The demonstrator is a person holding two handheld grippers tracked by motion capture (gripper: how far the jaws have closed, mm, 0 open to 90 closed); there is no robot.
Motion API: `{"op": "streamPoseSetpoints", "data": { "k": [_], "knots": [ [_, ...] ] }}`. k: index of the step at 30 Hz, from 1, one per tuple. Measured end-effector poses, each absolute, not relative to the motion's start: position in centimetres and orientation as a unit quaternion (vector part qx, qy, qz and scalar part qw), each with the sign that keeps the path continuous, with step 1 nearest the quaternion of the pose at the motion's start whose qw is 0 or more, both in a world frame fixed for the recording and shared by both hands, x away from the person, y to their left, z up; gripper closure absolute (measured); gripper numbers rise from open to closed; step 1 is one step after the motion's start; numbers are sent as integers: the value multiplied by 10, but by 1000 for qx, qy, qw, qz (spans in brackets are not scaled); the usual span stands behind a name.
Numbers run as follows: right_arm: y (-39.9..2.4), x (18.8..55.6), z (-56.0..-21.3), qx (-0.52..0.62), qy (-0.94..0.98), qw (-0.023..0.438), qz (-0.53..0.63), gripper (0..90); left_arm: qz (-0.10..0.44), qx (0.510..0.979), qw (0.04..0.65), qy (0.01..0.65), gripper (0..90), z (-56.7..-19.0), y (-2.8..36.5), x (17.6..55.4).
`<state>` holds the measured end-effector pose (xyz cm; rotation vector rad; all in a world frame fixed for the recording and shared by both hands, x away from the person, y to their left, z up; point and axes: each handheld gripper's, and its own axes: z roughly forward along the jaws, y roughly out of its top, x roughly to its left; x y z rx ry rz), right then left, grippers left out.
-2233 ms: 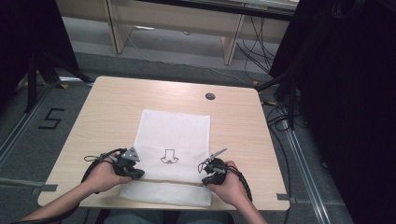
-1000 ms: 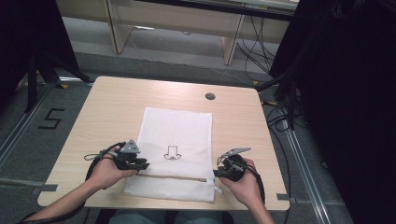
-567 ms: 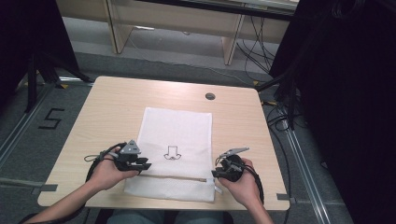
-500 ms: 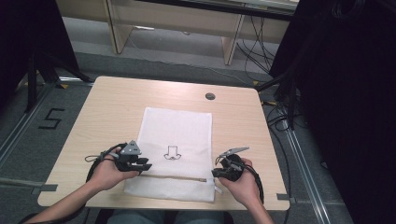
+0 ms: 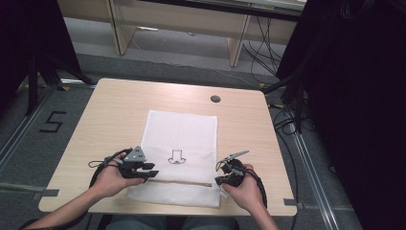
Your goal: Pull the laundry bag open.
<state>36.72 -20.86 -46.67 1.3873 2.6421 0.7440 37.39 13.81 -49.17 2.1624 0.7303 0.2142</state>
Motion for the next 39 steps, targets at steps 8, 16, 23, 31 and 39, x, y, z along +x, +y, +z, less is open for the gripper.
{"op": "streamPoseSetpoints", "data": {
  "k": [8,16,23,31,39],
  "knots": [
    [-202,368,-475,451,864,20,222,900,86,862,420,270,637,-490,126,370],
    [-203,371,-482,447,868,-2,216,900,84,868,421,249,609,-488,117,368],
    [-203,371,-483,445,869,3,215,900,70,874,422,231,543,-488,99,369],
    [-200,369,-482,454,866,10,207,900,61,878,424,214,515,-483,74,374],
    [-199,368,-483,451,869,17,206,900,55,885,420,193,503,-483,47,380]
  ]
}}
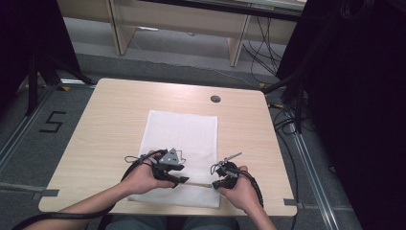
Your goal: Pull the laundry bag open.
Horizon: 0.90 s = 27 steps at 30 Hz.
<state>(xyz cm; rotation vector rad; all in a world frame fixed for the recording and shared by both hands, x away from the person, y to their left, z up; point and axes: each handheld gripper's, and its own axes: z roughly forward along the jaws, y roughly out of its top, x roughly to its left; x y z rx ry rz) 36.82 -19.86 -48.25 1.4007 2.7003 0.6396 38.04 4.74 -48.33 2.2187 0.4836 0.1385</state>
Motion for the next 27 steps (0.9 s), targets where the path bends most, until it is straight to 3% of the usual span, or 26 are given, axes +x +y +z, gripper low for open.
{"op": "streamPoseSetpoints", "data": {
  "k": [27],
  "knots": [
    [-198,367,-483,447,869,25,210,900,35,899,413,141,506,-493,3,375]
  ]
}}
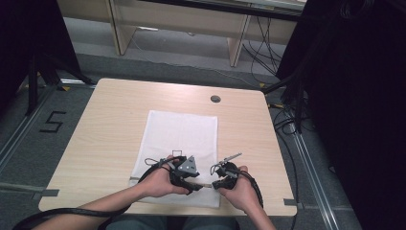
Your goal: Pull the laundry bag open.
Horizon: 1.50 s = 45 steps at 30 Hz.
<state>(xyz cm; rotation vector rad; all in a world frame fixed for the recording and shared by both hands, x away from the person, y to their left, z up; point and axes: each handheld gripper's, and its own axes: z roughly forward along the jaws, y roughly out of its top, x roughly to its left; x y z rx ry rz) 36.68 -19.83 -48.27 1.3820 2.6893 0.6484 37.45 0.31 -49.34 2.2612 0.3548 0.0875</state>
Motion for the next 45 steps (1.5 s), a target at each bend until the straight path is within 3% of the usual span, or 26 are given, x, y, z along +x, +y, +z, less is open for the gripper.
{"op": "streamPoseSetpoints", "data": {
  "k": [18,29,45],
  "knots": [
    [-199,366,-483,453,867,20,207,900,34,906,410,98,639,-496,-21,377],
    [-199,366,-483,451,867,20,210,900,17,910,398,113,727,-503,-32,378],
    [-199,365,-483,448,868,26,212,900,46,927,359,98,814,-501,-40,373]
  ]
}}
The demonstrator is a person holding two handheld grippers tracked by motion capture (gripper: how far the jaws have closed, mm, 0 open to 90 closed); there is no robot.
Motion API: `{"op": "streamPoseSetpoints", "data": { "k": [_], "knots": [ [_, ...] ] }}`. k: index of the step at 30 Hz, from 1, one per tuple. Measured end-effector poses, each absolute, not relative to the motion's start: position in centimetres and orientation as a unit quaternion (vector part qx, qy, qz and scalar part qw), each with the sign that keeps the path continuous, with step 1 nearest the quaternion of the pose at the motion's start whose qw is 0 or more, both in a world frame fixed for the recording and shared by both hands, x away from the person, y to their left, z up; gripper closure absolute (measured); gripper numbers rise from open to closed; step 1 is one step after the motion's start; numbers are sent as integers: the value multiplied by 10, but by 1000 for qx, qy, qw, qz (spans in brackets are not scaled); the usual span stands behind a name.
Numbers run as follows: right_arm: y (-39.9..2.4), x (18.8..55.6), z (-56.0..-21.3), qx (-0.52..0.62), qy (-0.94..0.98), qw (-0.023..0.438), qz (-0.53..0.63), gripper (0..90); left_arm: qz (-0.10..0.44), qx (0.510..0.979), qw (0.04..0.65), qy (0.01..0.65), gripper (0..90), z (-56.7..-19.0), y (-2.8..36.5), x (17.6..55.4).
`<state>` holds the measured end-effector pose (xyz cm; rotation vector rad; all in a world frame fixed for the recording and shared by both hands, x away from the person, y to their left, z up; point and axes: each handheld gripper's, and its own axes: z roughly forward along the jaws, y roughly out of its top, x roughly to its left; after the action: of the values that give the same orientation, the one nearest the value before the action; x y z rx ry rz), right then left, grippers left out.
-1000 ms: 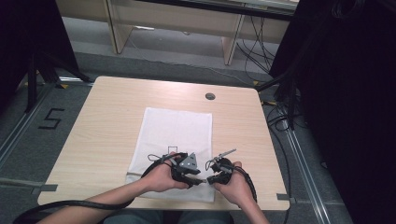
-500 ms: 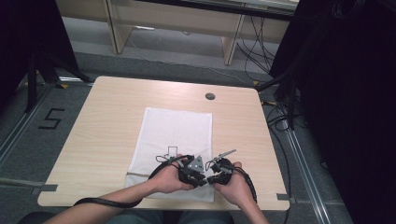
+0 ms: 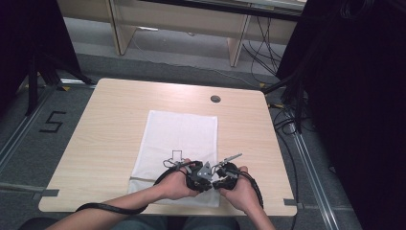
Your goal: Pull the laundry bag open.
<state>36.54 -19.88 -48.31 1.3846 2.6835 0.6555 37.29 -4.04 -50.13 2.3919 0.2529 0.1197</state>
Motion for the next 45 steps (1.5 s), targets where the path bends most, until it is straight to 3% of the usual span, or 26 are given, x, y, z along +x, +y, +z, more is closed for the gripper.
{"op": "streamPoseSetpoints", "data": {
  "k": [45],
  "knots": [
    [-192,366,-481,432,882,28,188,900,32,934,344,93,820,-494,-32,379]
  ]
}}
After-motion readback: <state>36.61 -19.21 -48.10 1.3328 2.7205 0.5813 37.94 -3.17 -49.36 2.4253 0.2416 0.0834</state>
